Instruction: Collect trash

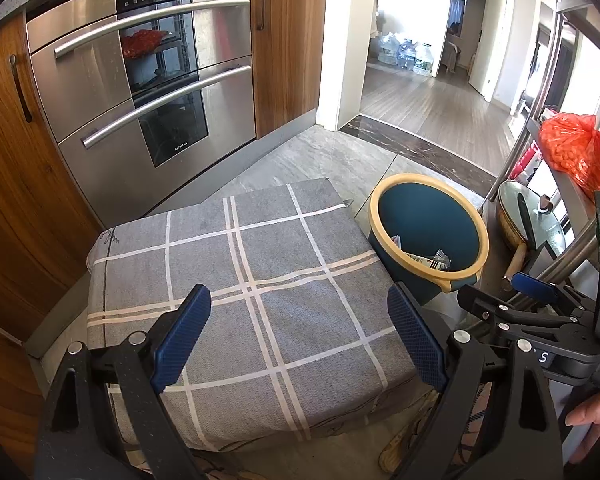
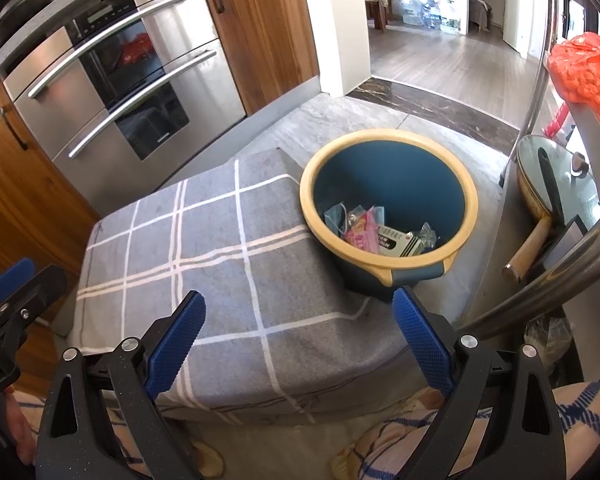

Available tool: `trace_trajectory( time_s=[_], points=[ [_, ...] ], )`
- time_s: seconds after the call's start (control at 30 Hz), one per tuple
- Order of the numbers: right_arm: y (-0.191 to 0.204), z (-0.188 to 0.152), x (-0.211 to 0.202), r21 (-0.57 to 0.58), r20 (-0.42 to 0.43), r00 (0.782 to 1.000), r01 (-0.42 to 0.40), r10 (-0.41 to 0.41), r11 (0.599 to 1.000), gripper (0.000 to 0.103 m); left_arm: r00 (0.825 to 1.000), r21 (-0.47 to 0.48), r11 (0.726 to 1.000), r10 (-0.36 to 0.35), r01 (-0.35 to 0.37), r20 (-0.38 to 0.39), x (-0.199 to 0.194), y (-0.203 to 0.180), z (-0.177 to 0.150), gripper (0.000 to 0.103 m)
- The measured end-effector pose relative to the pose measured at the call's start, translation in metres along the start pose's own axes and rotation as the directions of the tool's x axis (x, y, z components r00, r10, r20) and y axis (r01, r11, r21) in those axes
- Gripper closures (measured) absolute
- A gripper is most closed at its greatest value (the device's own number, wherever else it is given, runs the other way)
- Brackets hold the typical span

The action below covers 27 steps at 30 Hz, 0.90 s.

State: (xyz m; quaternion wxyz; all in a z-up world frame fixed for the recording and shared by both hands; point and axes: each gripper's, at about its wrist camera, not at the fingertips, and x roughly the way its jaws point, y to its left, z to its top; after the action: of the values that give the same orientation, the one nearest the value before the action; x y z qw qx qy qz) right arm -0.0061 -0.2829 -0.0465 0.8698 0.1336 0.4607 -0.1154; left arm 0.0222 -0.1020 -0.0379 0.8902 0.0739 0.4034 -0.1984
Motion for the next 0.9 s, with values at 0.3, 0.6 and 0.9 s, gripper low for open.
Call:
trace_trajectory(
  time_s=[0.3, 0.6, 0.9],
  points=[
    [0.0005, -0.0001, -0.0002, 0.0, -0.001, 1.0, 0.001, -0.001, 1.0, 0.009, 1.0, 0.0, 1.0, 0.0, 0.0, 0.0, -0.0002, -0.0002, 0.0001, 0.014],
    [-0.0006, 0.0001, -0.0004, 0.0, -0.001, 1.0, 0.0, 0.0, 1.0, 0.009, 1.0, 0.0, 1.0, 0.001, -0.001, 0.0, 0.0, -0.0002, 0.0001, 0.014],
    [-0.0012, 0.0004, -0.0006, -0.001, -0.004, 1.0, 0.0, 0.0, 1.0, 0.009, 1.0, 0.001, 1.0, -0.001, 0.001, 0.0, -0.0003, -0.0001, -0.0002, 0.014]
  ],
)
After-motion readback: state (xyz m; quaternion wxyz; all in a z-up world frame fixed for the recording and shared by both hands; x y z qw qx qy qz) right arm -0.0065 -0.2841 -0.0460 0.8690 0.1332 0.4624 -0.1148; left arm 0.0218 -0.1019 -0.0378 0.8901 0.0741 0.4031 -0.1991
